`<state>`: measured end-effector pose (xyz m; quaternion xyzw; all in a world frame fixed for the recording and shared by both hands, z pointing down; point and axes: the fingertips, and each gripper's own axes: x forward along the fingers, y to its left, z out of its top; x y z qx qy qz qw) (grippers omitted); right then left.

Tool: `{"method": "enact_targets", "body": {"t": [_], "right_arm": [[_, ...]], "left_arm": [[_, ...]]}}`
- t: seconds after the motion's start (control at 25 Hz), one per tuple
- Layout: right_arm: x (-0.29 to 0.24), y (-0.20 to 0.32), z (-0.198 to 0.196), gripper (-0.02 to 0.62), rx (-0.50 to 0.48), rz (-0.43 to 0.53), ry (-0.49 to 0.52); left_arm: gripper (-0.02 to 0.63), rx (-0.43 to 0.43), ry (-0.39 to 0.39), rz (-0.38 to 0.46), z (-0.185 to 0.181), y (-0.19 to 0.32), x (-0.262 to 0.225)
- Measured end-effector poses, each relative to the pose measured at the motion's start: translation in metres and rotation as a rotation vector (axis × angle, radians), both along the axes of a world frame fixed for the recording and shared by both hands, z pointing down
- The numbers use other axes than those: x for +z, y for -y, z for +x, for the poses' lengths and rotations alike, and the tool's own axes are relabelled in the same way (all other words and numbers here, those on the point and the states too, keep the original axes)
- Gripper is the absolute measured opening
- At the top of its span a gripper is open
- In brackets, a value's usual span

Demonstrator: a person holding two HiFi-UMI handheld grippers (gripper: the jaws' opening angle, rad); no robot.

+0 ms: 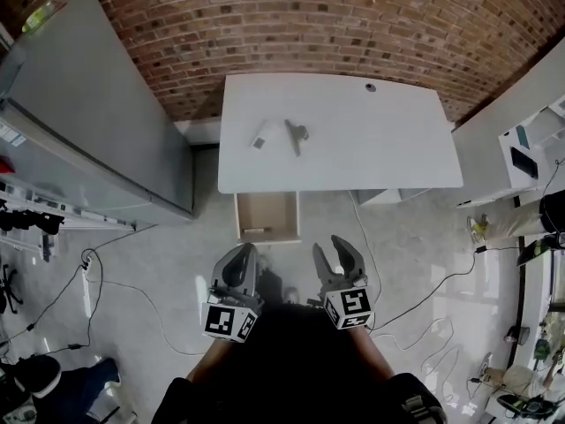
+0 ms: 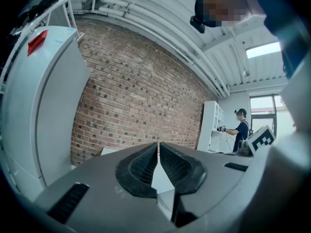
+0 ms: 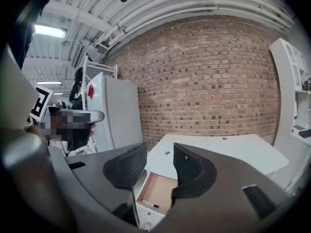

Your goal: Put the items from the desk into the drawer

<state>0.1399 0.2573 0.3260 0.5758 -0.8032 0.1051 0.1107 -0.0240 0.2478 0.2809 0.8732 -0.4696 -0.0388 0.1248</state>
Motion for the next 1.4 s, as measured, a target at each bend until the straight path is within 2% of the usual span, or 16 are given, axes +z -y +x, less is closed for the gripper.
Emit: {"method": "enact_targets", "body": {"t": [0.36, 0.72, 0.92, 1.08, 1.4], "right_arm": [[0.003, 0.073, -0.018, 0.146, 0.045, -0.028, -0.014], [0.008, 0.118, -0.021, 0.146, 0.032, -0.061, -0.020], [0.015, 0.148, -0.015, 0.146, 0.003, -0.060, -0.016], [0.016, 0.177, -0.008, 0.146, -0.035, -0.060, -0.012], [0.033, 0.240, 0.018, 0.146, -0.072, -0.099, 0.003]], "left_arm": [[0.014, 0.059, 0.017, 0.026, -0.020, 0.074, 0.001], [0.014, 0.072, 0.014, -0.010, -0.022, 0.099, 0.010], [0.014, 0.024, 0.014, 0.031, -0.023, 0.122, 0.005], [0.014, -0.023, 0.021, 0.008, -0.017, 0.141, 0.002], [0.014, -0.064, 0.027, -0.007, 0.013, 0.187, -0.002]]}}
